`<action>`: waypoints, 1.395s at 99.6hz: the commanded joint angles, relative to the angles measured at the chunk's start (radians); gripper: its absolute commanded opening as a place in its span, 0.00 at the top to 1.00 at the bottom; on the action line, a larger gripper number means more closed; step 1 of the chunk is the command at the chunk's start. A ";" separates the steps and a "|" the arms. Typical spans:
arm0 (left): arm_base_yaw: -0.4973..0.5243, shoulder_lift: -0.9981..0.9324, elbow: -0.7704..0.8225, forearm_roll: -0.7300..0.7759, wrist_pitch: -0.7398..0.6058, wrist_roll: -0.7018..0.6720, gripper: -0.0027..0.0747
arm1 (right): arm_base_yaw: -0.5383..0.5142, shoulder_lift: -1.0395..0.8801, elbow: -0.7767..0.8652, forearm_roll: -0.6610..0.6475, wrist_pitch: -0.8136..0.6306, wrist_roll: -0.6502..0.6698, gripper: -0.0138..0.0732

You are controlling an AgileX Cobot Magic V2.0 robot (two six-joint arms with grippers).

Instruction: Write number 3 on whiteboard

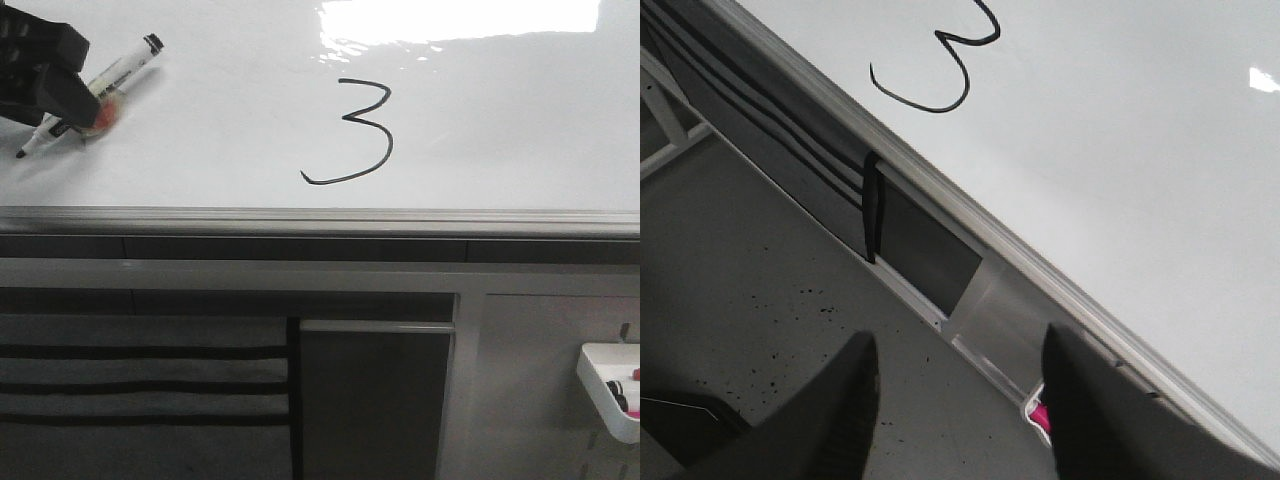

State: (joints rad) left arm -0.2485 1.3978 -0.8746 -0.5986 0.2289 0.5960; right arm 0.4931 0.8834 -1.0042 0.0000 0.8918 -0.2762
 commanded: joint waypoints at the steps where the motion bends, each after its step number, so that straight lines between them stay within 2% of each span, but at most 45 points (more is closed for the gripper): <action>1: 0.002 -0.030 -0.027 -0.009 -0.057 -0.008 0.46 | -0.008 -0.008 -0.026 0.000 -0.072 0.000 0.46; 28: 0.002 -0.030 -0.027 -0.039 -0.045 -0.008 0.46 | -0.008 -0.008 -0.026 0.000 -0.072 0.000 0.46; 36: 0.002 -0.030 -0.027 -0.094 -0.014 -0.008 0.46 | -0.008 -0.008 -0.026 0.000 -0.072 0.000 0.46; 54: 0.002 -0.019 -0.027 -0.117 0.057 -0.008 0.46 | -0.008 -0.008 -0.026 0.000 -0.074 0.000 0.46; 77: 0.002 -0.031 -0.036 -0.102 0.109 0.037 0.46 | -0.008 -0.008 -0.026 0.000 -0.072 0.000 0.46; 87: 0.002 -0.075 -0.050 -0.024 0.141 0.045 0.46 | -0.013 -0.008 -0.026 0.000 -0.041 0.007 0.46; 97: 0.002 -0.143 -0.061 0.044 0.186 0.029 0.46 | -0.023 -0.012 -0.026 -0.016 0.002 0.076 0.46; 118: 0.004 -0.345 -0.066 0.140 0.318 0.021 0.46 | -0.060 -0.094 -0.026 -0.090 0.034 0.395 0.46; 131: 0.004 -0.496 -0.060 0.252 0.371 -0.100 0.46 | -0.062 -0.191 -0.004 -0.095 0.013 0.480 0.47; 139: 0.004 -0.580 -0.036 0.335 0.371 -0.209 0.46 | -0.062 -0.251 0.033 -0.097 -0.023 0.488 0.54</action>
State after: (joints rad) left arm -0.2485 0.9129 -0.9023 -0.3338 0.6360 0.4967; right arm 0.4362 0.6875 -0.9773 -0.0732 0.9605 0.1828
